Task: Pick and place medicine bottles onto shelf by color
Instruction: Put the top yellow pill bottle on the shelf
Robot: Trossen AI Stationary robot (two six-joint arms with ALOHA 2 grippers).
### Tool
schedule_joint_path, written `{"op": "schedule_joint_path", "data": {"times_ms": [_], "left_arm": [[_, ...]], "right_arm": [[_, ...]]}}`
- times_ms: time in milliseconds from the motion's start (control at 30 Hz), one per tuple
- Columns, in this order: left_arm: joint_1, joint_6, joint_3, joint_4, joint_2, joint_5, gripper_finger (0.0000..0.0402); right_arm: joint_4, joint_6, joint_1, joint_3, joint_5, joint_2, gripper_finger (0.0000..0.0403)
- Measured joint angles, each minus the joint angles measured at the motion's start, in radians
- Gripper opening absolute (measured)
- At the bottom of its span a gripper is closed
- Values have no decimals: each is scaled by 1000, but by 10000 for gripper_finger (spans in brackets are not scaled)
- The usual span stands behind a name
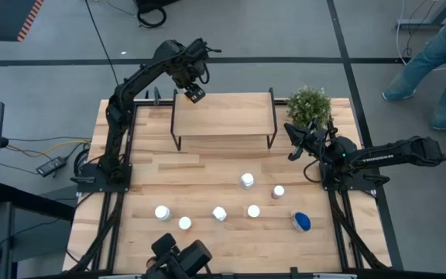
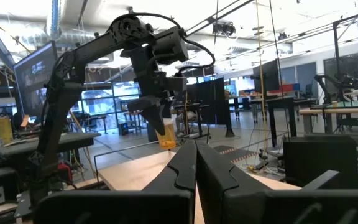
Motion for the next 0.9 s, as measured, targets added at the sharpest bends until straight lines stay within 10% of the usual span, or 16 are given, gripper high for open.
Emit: {"op": "schedule_joint_path", "data": {"times_ms": [900], "left_arm": [[6, 5, 0, 0, 0, 0, 255]], "right_arm": [[-1, 23, 1, 0, 0, 0, 10]]}}
